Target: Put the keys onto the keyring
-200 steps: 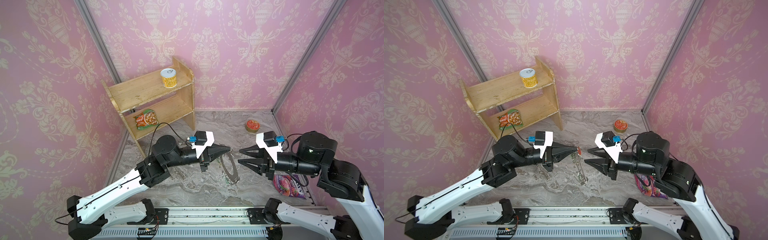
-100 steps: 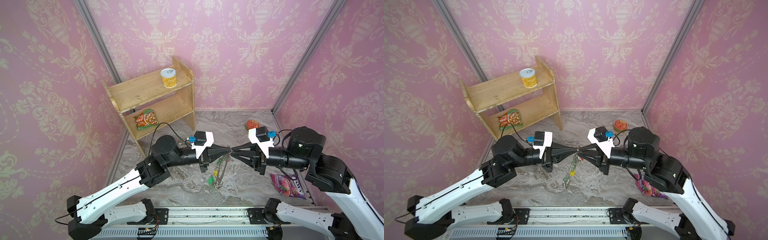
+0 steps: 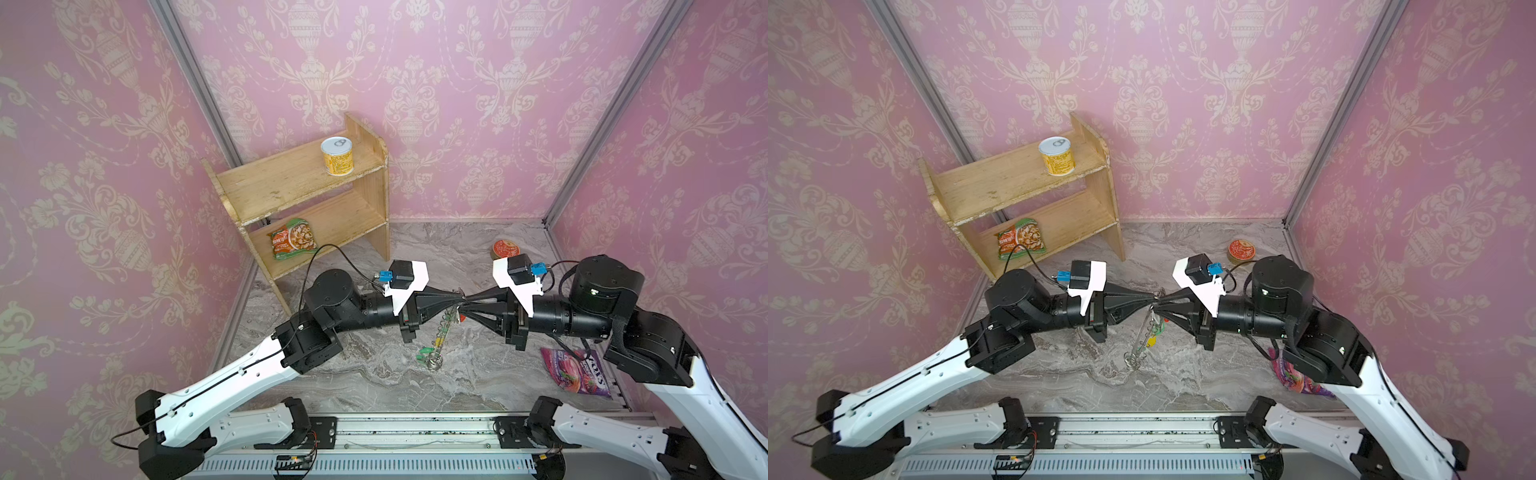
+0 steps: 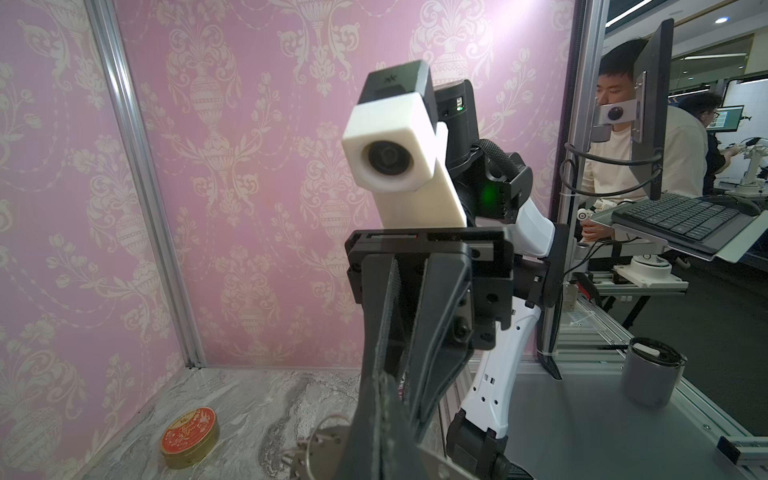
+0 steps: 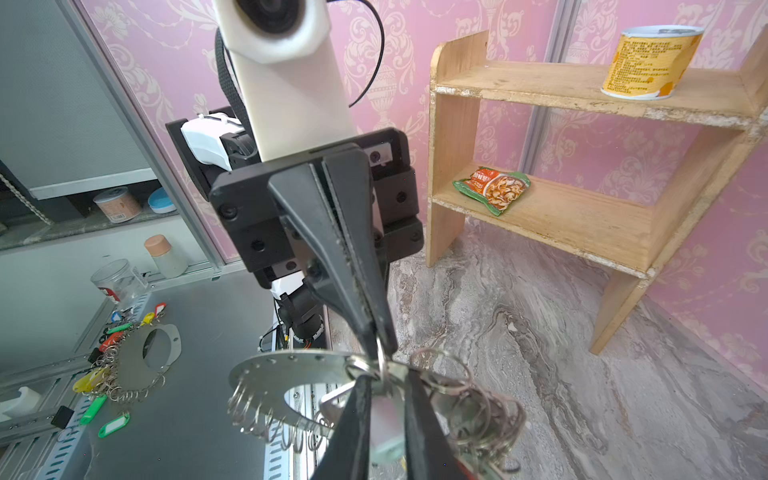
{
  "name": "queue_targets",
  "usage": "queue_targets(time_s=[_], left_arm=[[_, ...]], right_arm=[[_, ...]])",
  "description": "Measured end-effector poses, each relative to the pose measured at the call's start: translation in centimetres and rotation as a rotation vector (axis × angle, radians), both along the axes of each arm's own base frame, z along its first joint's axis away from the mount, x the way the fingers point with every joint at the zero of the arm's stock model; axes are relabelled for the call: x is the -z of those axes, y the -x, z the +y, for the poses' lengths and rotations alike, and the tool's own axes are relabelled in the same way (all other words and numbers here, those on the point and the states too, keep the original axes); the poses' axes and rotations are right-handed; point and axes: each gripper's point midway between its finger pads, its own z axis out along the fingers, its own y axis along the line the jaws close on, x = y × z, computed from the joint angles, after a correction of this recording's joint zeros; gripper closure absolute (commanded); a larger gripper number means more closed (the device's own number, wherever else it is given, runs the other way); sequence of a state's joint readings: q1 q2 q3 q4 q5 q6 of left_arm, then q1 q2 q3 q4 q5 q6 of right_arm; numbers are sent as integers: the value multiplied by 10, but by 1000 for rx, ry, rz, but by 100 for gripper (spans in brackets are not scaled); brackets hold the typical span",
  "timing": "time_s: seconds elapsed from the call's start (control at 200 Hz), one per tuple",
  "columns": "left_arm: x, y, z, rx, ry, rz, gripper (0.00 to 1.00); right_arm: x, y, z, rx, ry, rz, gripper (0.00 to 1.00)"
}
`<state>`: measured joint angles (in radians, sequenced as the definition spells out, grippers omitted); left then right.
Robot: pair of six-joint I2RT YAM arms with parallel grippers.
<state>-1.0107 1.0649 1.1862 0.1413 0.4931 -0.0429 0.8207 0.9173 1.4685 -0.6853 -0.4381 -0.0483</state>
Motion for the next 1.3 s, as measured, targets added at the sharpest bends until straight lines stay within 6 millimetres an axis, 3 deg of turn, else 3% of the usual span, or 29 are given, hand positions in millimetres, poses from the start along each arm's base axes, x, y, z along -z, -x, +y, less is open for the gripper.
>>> queue_targets(time_s=[0.39, 0.56, 0.841, 1.081, 1.181, 1.301], left_arm=[[0, 0, 0, 1, 0, 1, 100], [0, 1, 0, 8, -1, -1, 100], [1, 1, -1, 10, -4, 1, 100], [14, -1, 5, -23, -78, 48, 57], [14, -1, 10, -41, -127, 72, 51], [12, -2, 13, -55, -179, 98, 50]], right_arm=[[-6, 2, -2, 0, -22, -19, 89], [-7, 2, -2, 3, -27, -9, 100], [-5, 2, -2, 4, -23, 2, 100], [12, -3, -6, 31, 112, 61, 100], [23, -4, -9, 39, 179, 94, 100], [32, -3, -12, 39, 238, 120, 100]])
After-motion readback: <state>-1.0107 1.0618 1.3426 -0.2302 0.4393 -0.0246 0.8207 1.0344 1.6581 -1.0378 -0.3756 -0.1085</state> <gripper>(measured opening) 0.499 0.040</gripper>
